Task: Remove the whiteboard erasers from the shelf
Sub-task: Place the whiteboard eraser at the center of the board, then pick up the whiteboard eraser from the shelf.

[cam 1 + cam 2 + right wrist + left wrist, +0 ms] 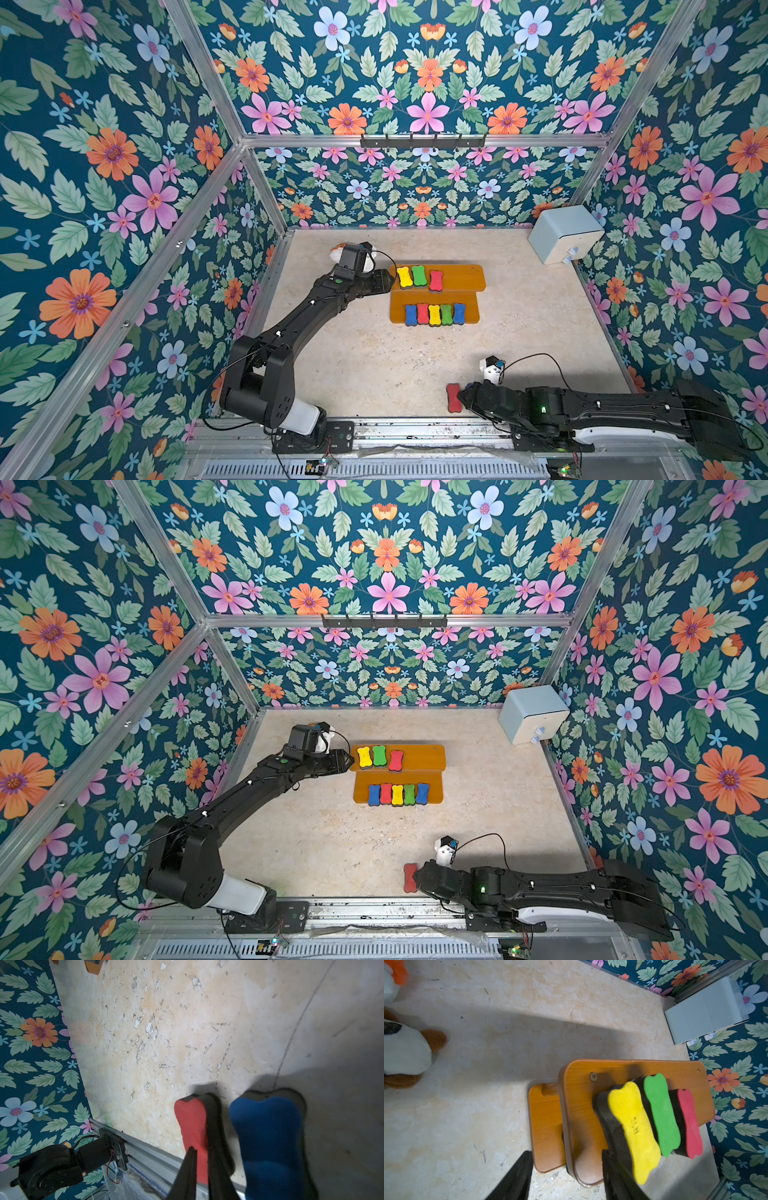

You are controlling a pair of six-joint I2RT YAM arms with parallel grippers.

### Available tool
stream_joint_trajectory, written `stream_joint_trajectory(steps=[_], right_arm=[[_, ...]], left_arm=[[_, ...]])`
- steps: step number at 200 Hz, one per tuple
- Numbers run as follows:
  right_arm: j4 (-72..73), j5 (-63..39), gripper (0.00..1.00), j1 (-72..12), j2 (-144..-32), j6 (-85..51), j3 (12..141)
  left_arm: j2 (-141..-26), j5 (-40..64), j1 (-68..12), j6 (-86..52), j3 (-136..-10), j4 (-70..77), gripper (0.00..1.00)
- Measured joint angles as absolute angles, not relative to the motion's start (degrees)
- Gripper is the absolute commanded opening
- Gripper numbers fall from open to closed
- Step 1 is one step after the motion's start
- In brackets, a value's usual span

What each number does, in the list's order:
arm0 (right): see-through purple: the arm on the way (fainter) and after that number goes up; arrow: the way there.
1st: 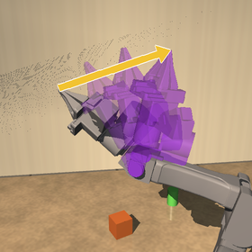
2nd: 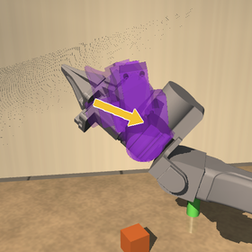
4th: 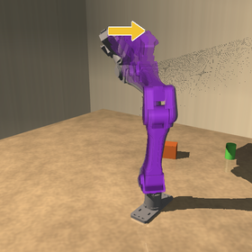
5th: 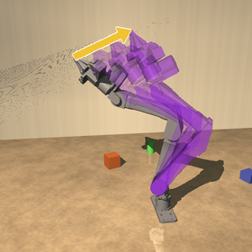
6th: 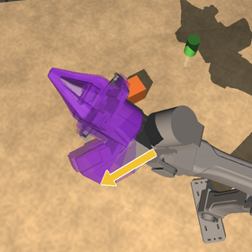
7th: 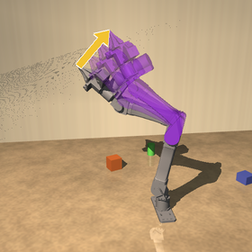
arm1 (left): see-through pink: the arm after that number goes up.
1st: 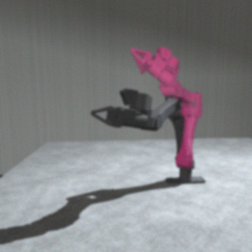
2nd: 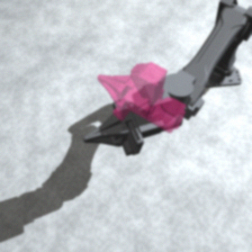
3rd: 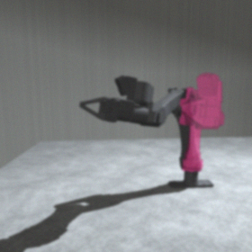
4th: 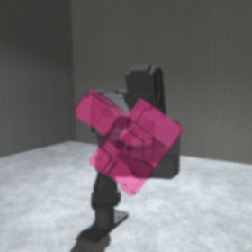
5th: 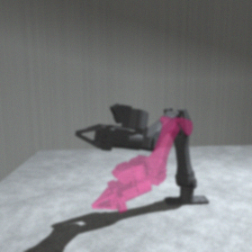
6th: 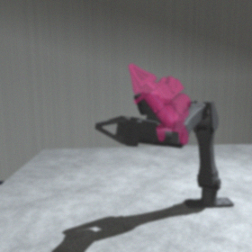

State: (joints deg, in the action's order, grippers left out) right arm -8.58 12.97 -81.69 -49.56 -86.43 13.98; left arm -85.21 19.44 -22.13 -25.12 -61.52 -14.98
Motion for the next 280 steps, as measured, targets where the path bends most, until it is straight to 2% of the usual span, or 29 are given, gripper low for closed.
stream_joint_trajectory(steps=[61,107,137,165,207,280], right_arm=[[-13.0,13.5,0.24,-78.7,-47.5,-83.6,18.5],[-14.3,10.9,0.25,-67.0,-52.1,-73.2,27.7],[-14.3,6.2,0.26,-55.5,-54.8,-64.3,33.7],[-15.0,1.0,0.27,-45.3,-60.5,-55.6,41.7],[-15.4,-7.1,0.29,-35.3,-71.3,-44.3,55.5],[-17.6,-16.6,0.34,-29.8,-88.7,-35.0,72.9]], left_arm=[[-85.1,19.4,-22.3,-25.4,-62.0,-15.0,0.59],[-85.2,19.1,-24.1,-26.1,-64.9,-15.1,0.58],[-86.1,18.0,-24.3,-26.6,-67.2,-15.6,0.58],[-87.3,17.2,-24.3,-26.5,-69.7,-16.8,0.58],[-89.3,16.1,-24.3,-25.1,-73.4,-17.8,0.58],[-91.7,14.2,-23.7,-23.0,-75.1,-18.4,0.58]])
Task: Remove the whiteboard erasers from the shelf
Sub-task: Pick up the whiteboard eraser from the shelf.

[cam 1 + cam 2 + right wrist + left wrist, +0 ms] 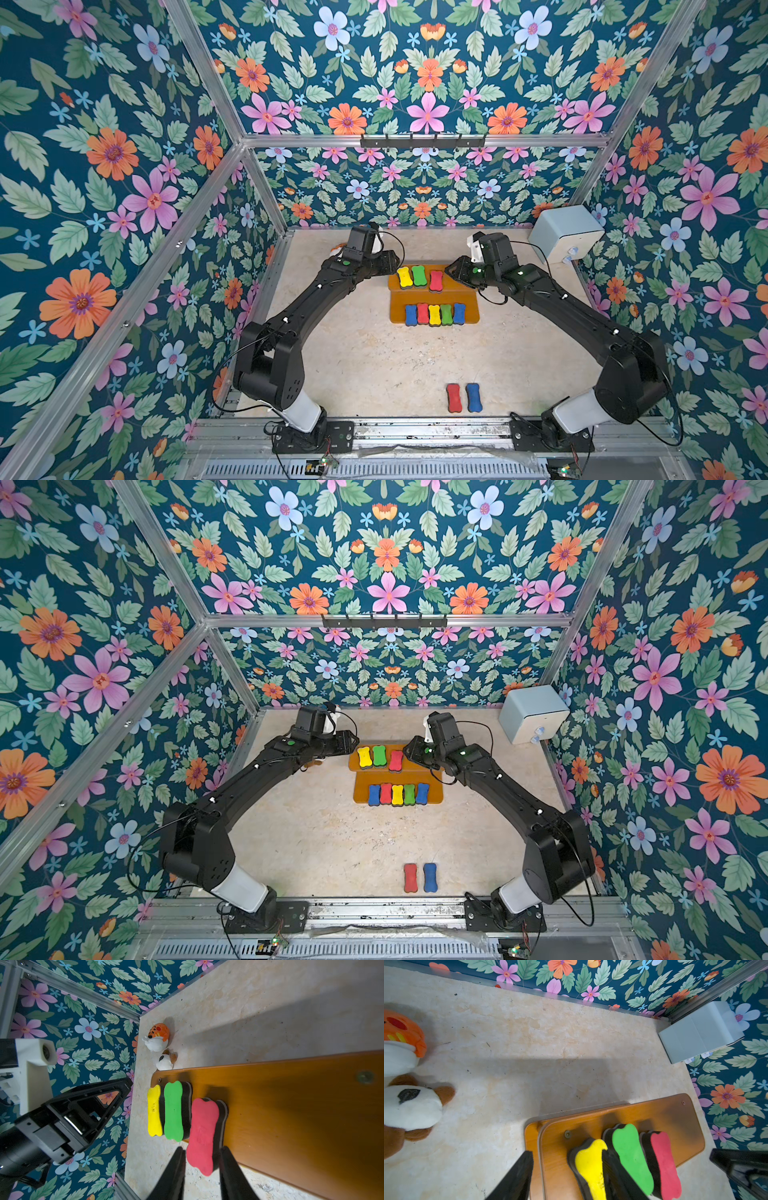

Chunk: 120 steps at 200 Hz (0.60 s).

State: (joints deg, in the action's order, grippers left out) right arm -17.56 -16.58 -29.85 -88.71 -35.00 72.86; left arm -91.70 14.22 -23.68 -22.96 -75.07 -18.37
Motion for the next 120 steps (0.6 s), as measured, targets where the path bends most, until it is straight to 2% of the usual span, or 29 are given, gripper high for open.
stream_joint_trajectory(steps=[40,120], right_arm=[[-19.7,-18.6,0.35,-29.5,-92.9,-33.7,75.5],[-19.9,-20.8,0.35,-29.6,-94.0,-33.4,74.8]], left_arm=[[-92.2,13.9,-23.1,-22.5,-74.9,-18.5,0.58],[-92.2,14.0,-22.6,-22.3,-73.9,-18.5,0.58]])
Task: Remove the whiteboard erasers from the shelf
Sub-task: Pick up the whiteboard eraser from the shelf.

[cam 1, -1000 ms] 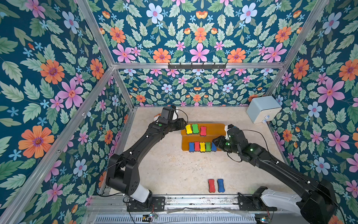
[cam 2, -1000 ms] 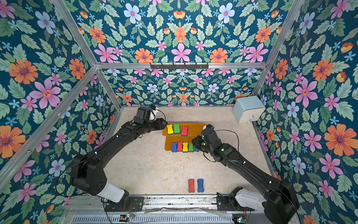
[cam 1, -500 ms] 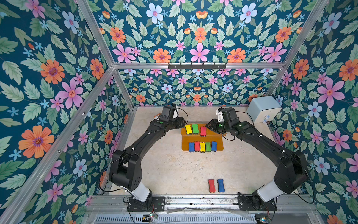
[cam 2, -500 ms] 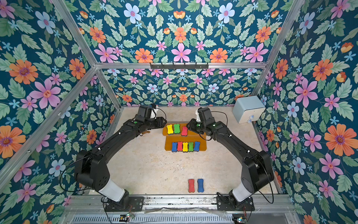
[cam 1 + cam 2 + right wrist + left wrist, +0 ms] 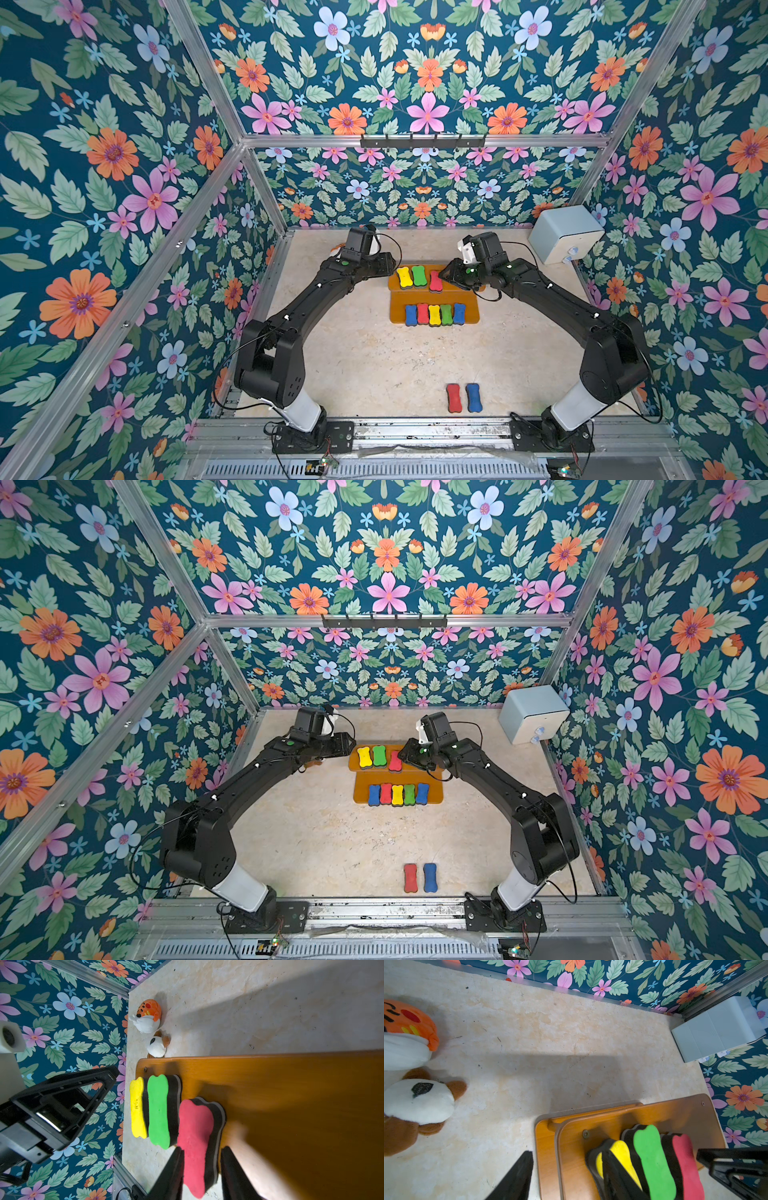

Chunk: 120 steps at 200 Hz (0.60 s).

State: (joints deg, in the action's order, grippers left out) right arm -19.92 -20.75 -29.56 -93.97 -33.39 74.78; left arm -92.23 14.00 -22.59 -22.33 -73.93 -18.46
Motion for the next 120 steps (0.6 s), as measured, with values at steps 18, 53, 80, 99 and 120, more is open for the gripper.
stream_joint_trajectory(steps=[18,53,80,99,120], right_arm=[[-19.9,-20.9,0.35,-29.6,-94.0,-33.4,74.3],[-19.5,-21.2,0.32,-29.6,-94.1,-33.5,73.5],[-19.3,-21.6,0.27,-29.6,-94.2,-33.6,73.1],[-19.0,-21.7,0.26,-29.6,-94.2,-33.6,72.9],[-18.3,-22.0,0.23,-29.6,-94.2,-33.6,72.6]], left_arm=[[-92.2,14.2,-22.6,-22.3,-73.7,-18.5,0.58],[-92.2,14.4,-22.5,-22.3,-73.6,-18.5,0.58],[-92.2,14.4,-22.4,-22.3,-73.6,-18.5,0.58],[-92.3,14.6,-22.3,-22.3,-73.6,-18.5,0.58],[-92.3,14.6,-22.2,-22.3,-73.6,-18.5,0.58]])
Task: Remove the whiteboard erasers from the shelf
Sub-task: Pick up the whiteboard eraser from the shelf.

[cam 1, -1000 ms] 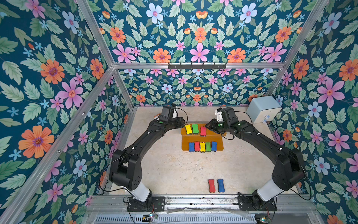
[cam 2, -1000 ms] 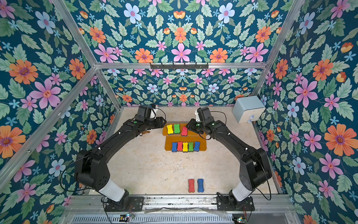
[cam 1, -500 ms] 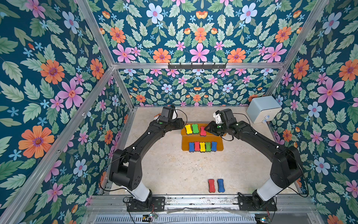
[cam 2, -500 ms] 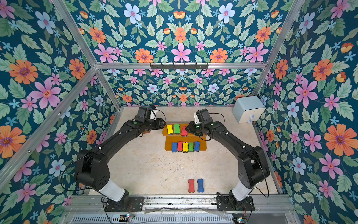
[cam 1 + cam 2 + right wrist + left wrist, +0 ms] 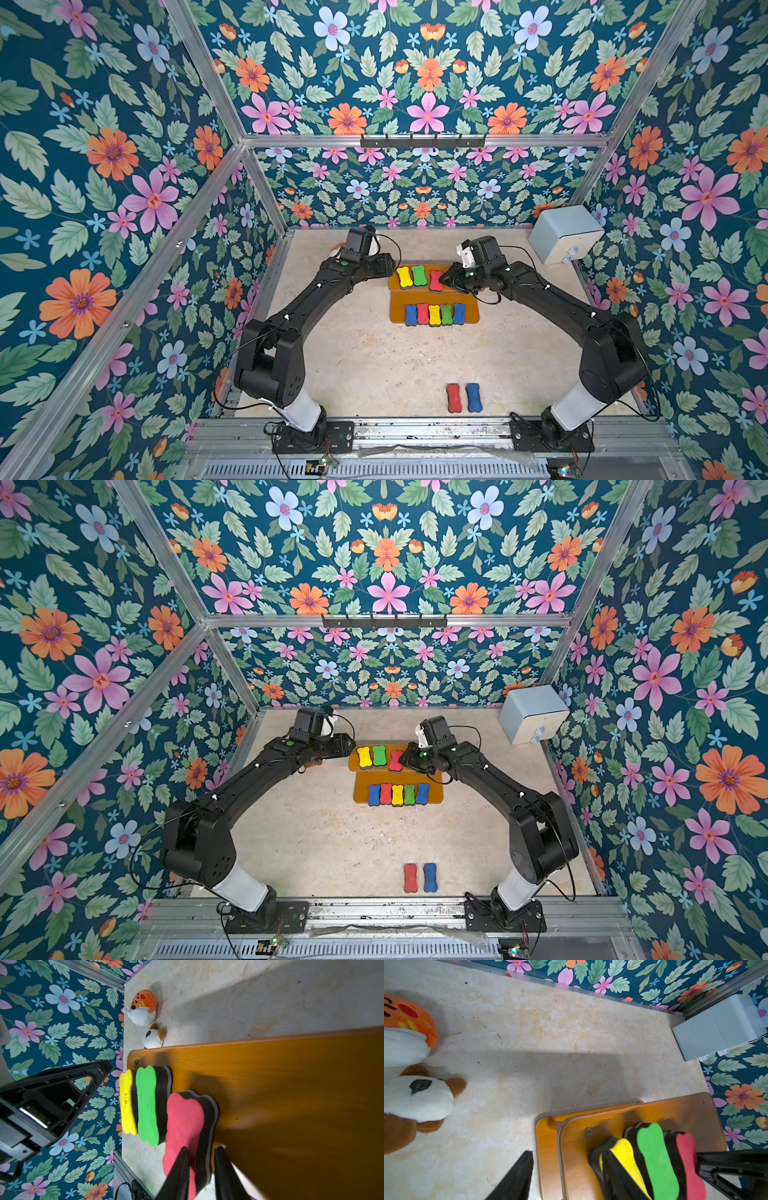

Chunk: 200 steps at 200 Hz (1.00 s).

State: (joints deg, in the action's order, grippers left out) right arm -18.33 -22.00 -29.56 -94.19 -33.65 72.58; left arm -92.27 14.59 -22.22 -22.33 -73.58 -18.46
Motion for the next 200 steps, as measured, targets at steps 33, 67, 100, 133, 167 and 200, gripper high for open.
stream_joint_trajectory(steps=[33,67,100,133,167,200], right_arm=[[-17.5,-22.4,0.16,-29.6,-94.2,-34.0,72.3],[-16.7,-22.4,0.12,-29.6,-94.2,-34.1,72.0],[-16.1,-22.4,0.09,-29.6,-93.9,-34.7,71.5],[-15.8,-22.1,0.08,-29.6,-93.5,-34.9,71.1],[-16.2,-20.9,0.07,-29.6,-92.9,-34.9,71.0],[-16.6,-20.5,0.05,-29.6,-92.4,-35.3,71.0]], left_arm=[[-92.2,14.6,-22.0,-22.3,-73.3,-18.4,0.58],[-92.0,14.6,-21.9,-22.3,-72.7,-18.4,0.58],[-92.0,14.6,-21.9,-22.3,-72.6,-18.4,0.58],[-92.2,15.0,-21.9,-22.4,-72.4,-18.3,0.57],[-92.3,15.2,-21.9,-22.4,-72.4,-18.3,0.57],[-92.3,15.2,-21.9,-22.6,-72.4,-18.3,0.57]])
